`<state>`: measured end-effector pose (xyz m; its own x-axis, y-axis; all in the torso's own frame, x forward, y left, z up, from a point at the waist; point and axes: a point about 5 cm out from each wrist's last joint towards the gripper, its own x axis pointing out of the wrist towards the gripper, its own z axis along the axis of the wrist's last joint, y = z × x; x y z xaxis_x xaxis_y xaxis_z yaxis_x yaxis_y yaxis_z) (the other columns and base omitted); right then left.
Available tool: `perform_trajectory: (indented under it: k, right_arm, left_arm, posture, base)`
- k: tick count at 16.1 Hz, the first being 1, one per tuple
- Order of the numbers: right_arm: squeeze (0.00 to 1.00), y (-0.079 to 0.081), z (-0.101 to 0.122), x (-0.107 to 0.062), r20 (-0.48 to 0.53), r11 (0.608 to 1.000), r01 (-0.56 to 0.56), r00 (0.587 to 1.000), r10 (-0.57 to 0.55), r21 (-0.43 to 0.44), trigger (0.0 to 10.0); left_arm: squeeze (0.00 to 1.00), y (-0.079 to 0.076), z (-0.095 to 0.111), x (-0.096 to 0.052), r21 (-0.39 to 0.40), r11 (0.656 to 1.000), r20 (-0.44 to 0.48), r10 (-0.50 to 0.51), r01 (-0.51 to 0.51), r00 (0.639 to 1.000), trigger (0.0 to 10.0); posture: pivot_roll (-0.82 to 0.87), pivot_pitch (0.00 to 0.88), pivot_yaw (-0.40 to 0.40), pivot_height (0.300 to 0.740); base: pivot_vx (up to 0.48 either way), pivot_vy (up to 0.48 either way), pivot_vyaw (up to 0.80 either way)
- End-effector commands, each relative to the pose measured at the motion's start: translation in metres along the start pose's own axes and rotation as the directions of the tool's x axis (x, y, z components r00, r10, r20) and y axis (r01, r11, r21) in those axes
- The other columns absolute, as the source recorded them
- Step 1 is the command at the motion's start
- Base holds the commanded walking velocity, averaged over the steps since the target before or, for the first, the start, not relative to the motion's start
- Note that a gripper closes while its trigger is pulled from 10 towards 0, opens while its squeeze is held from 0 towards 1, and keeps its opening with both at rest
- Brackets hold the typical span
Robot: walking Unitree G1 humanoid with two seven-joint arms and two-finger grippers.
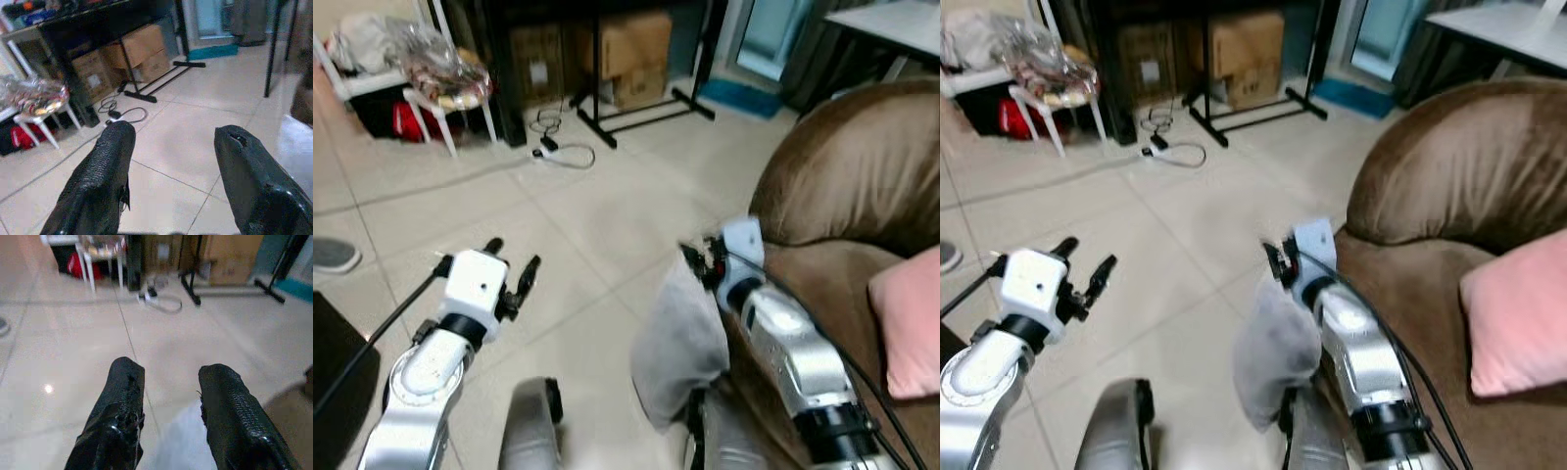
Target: Move the pillow to the sofa from floor
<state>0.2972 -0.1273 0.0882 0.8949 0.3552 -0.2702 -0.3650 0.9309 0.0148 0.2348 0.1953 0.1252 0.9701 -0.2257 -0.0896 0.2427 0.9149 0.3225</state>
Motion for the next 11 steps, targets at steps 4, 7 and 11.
perform_trajectory:
  k: [4, 7, 11]
  right_arm:
    - [0.00, 0.006, -0.018, 0.014, -0.066, 1.000, -0.030, 0.997, 0.030, -0.002, 10.0]
    - [0.00, 0.016, -0.034, 0.025, -0.130, 0.999, -0.049, 0.990, 0.048, -0.006, 10.0]
    - [1.00, 0.027, -0.037, 0.036, -0.121, 0.995, -0.090, 0.988, 0.096, 0.050, 10.0]
  left_arm:
    - [0.00, -0.002, -0.010, 0.000, 0.040, 0.997, -0.045, -0.058, 0.060, 0.997, 10.0]
    - [0.00, -0.003, -0.012, -0.003, 0.050, 0.995, -0.060, -0.084, 0.087, 0.995, 10.0]
    - [0.00, -0.011, -0.015, -0.004, 0.059, 0.980, -0.077, -0.186, 0.190, 0.980, 10.0]
  posture:
    - [-0.04, 0.000, -0.042, 0.500]
    - [-0.03, 0.000, -0.049, 0.485]
    - [-0.01, 0.000, -0.057, 0.481]
  base:
    - [0.000, 0.000, 0.00]
    - [0.000, 0.000, 0.00]
    - [0.000, 0.000, 0.00]
